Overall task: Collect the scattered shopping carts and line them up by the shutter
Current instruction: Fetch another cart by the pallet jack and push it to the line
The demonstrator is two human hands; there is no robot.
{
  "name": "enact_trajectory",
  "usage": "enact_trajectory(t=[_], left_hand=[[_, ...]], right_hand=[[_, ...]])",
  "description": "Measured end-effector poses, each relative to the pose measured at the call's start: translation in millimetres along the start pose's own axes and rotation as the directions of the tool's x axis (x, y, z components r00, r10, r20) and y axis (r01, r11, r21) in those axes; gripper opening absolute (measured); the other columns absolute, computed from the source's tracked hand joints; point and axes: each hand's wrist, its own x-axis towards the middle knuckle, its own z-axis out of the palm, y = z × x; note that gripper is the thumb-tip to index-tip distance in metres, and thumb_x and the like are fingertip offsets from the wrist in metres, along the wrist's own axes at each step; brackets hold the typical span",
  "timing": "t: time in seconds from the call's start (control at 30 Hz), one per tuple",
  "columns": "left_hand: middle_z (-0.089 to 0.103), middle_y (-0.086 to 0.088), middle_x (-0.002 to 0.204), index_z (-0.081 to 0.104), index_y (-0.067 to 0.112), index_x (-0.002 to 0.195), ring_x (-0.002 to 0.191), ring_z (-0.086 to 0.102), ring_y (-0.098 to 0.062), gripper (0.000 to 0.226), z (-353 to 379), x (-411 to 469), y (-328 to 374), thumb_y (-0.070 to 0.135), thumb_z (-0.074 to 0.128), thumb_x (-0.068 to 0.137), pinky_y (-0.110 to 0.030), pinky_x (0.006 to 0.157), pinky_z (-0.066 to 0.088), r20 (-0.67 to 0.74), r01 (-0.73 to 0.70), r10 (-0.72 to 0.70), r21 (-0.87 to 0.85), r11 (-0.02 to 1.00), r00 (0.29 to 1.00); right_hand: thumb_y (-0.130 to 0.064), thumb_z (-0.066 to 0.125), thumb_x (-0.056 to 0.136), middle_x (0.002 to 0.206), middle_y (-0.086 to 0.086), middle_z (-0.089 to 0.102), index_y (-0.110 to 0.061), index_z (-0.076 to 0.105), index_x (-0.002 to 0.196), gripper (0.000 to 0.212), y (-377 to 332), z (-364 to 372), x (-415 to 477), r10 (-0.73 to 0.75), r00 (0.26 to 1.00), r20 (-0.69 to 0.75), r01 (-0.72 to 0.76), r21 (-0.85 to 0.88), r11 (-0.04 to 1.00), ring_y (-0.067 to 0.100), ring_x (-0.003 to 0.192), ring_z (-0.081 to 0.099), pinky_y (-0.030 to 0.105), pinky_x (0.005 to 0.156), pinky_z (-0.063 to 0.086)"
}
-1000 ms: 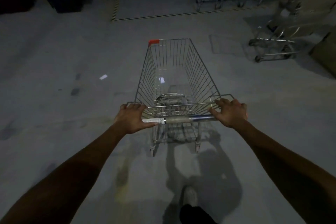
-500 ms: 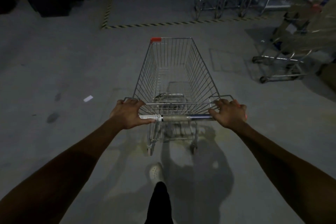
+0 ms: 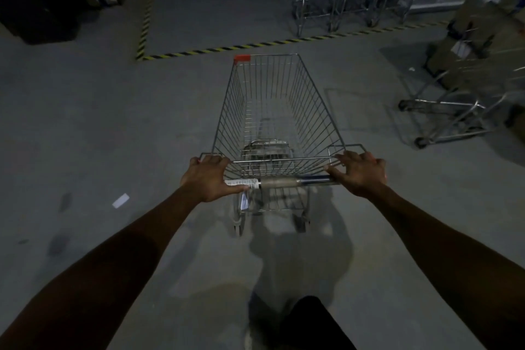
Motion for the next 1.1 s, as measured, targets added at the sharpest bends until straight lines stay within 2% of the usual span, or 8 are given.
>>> enact_trajectory(t=[0.13,0.33,0.5,0.7,0.8,0.97,1.1], left_hand=[[0.047,0.001,0.150,0.042,0.034,0.143,0.138,0.039,-0.024,0.116,-17.4,82.1,-24.4,0.106,0.015,0.057,-0.050,0.111,0.029,-0.016,0.003,-0.003,-0.011,1.000,1.000],[0.048,0.000,0.149,0.042,0.033,0.144,0.137,0.041,-0.023,0.120,-49.0,219.2,-51.2,0.107,0.013,0.054,-0.048,0.110,0.029,-0.036,0.031,-0.031,-0.017,0.999,0.999],[0.046,0.001,0.151,0.039,0.032,0.146,0.138,0.040,-0.022,0.119,-77.3,330.1,-76.3,0.106,0.013,0.056,-0.047,0.112,0.029,-0.026,0.046,-0.046,-0.020,0.999,0.999],[0.046,0.000,0.151,0.040,0.032,0.145,0.139,0.039,-0.023,0.112,-112.0,458.7,-106.3,0.104,0.024,0.061,-0.047,0.111,0.028,-0.011,0.058,-0.058,-0.031,0.998,0.998],[0.047,0.000,0.150,0.040,0.031,0.145,0.137,0.041,-0.023,0.117,-125.1,524.3,-128.0,0.105,0.018,0.057,-0.047,0.110,0.029,-0.016,0.041,-0.042,-0.026,0.999,0.999],[0.048,0.002,0.149,0.044,0.033,0.141,0.135,0.042,-0.022,0.122,-147.0,635.8,-168.2,0.109,0.014,0.050,-0.046,0.111,0.029,-0.025,0.024,-0.025,-0.040,0.999,0.999],[0.051,0.003,0.145,0.050,0.037,0.132,0.134,0.043,-0.022,0.123,-171.4,725.5,-195.6,0.110,0.008,0.043,-0.045,0.108,0.027,-0.058,-0.030,0.026,-0.076,0.997,0.998]], right_hand=[[-0.094,-0.007,0.072,0.154,-0.004,0.044,-0.037,0.043,0.147,0.107,-1.9,-11.7,92.7,-0.004,1.000,-0.010,0.004,-0.011,1.000,0.029,0.136,0.041,0.051,0.104,0.032],[-0.094,0.003,0.075,0.155,-0.001,0.043,-0.037,0.041,0.148,0.101,5.7,-36.9,242.8,-0.004,1.000,-0.001,0.004,0.016,1.000,0.032,0.137,0.040,0.053,0.107,0.031],[-0.097,-0.006,0.068,0.157,-0.003,0.040,-0.038,0.037,0.150,0.110,11.7,-60.9,362.4,-0.051,0.998,0.043,0.051,0.004,0.999,0.035,0.139,0.037,0.057,0.110,0.030],[-0.101,0.009,0.069,0.161,0.000,0.033,-0.037,0.037,0.152,0.108,11.4,-100.5,484.5,-0.115,0.990,0.086,0.115,0.007,0.993,0.034,0.146,0.028,0.056,0.114,0.022],[-0.101,0.011,0.069,0.162,-0.001,0.031,-0.037,0.034,0.154,0.108,7.0,-113.8,546.1,-0.095,0.991,0.094,0.097,-0.023,0.995,0.033,0.148,0.025,0.056,0.115,0.021],[-0.104,0.010,0.066,0.161,-0.003,0.035,-0.040,0.032,0.153,0.111,2.0,-118.2,656.7,-0.065,0.995,0.070,0.066,-0.011,0.998,0.030,0.142,0.035,0.055,0.112,0.025],[-0.106,0.005,0.058,0.163,-0.005,0.028,-0.044,0.026,0.154,0.116,-3.6,-132.6,743.6,-0.022,0.994,0.104,0.022,0.000,1.000,0.029,0.147,0.029,0.054,0.114,0.021]])
